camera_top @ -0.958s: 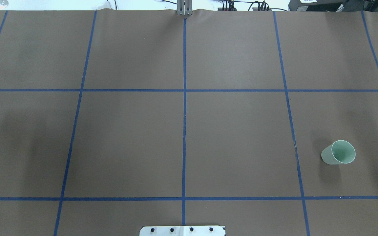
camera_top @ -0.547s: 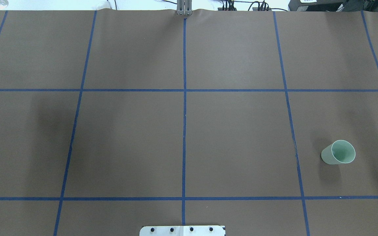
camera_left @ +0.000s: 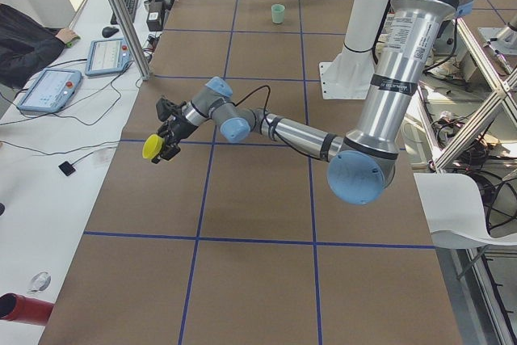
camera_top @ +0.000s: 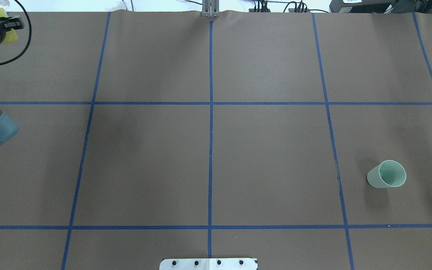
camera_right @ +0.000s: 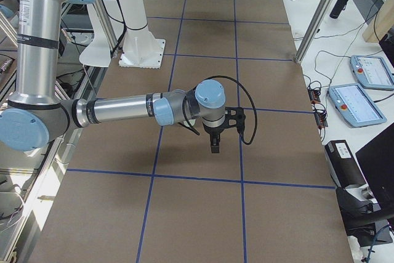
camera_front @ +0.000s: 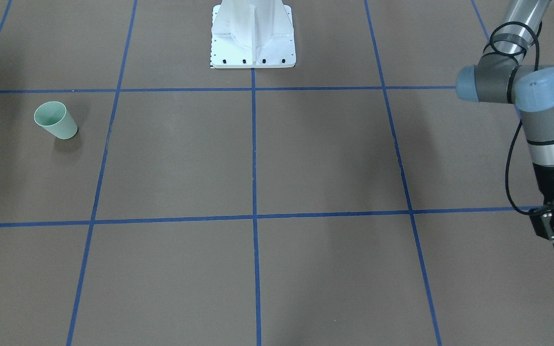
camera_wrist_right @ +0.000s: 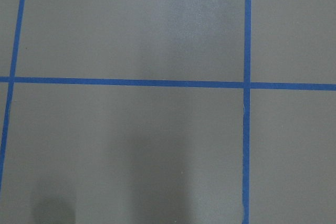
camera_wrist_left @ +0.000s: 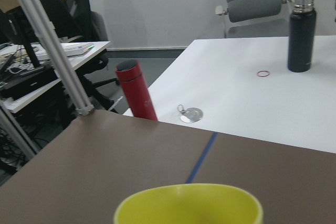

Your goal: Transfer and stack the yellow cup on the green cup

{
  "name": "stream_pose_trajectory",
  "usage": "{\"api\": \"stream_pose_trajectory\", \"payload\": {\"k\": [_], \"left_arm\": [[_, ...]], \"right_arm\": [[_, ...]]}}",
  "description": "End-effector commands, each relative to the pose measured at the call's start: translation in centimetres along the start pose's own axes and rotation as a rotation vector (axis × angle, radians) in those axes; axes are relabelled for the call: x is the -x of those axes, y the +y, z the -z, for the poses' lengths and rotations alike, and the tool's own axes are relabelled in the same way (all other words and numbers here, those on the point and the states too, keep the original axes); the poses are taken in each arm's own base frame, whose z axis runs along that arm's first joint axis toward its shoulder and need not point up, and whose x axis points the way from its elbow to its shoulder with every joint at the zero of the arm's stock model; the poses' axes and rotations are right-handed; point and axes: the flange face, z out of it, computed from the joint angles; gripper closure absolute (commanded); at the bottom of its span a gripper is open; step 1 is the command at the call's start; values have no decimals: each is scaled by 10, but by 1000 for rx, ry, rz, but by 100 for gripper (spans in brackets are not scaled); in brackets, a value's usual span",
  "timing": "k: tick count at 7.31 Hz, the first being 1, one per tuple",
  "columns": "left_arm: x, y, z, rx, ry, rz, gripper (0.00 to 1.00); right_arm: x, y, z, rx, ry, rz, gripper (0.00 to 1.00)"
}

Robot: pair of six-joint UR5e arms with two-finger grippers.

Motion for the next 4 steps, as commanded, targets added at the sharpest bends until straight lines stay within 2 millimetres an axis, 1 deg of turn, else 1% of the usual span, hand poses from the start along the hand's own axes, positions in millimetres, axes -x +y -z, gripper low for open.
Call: {"api": "stream_pose_trajectory", "payload": {"k": [1, 2, 3, 4], "left_arm": [[-82, 36, 41, 22, 306, -48, 100], [-112, 68, 67, 39, 467, -81, 100], [-124, 76, 90, 57, 644, -143, 100], [-134, 88, 114, 114, 830, -179, 100]], "right_arm": [[6, -5, 0, -6, -13, 18, 0], [12, -4, 4, -6, -44, 19, 0], [12, -1, 3, 3, -63, 13, 0], [8, -2, -2, 11, -60, 1, 0]]}}
